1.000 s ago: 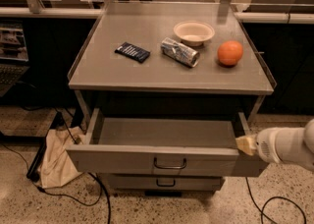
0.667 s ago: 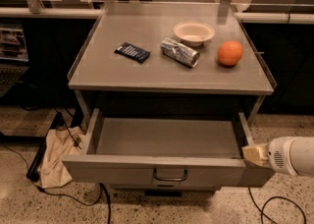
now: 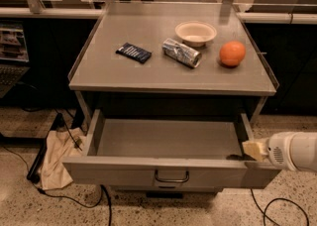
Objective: Open top drawer
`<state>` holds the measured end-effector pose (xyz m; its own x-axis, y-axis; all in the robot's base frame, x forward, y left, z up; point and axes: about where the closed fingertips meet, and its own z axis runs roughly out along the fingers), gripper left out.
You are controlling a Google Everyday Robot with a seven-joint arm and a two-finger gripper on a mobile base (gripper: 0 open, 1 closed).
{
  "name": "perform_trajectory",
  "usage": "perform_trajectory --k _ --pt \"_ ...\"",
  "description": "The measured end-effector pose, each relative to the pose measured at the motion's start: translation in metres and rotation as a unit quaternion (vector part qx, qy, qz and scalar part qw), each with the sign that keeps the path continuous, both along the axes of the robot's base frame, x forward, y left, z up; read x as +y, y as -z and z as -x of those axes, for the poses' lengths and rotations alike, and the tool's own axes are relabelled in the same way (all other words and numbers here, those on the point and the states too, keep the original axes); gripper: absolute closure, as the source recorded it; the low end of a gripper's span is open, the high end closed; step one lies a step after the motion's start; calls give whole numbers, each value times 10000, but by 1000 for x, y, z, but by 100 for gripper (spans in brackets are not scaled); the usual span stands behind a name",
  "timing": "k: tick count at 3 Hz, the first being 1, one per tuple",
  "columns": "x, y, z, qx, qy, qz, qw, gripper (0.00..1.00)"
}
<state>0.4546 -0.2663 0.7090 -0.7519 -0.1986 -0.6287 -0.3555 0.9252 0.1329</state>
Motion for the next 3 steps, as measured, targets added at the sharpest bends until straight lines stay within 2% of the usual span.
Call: perform_trajectory --k 1,2,3 --pt "3 -25 -8 -338 18 58 9994 100" --pt "3 -26 -8 -356 19 62 9993 81" --pt "3 -26 -8 -357 19 62 9993 58"
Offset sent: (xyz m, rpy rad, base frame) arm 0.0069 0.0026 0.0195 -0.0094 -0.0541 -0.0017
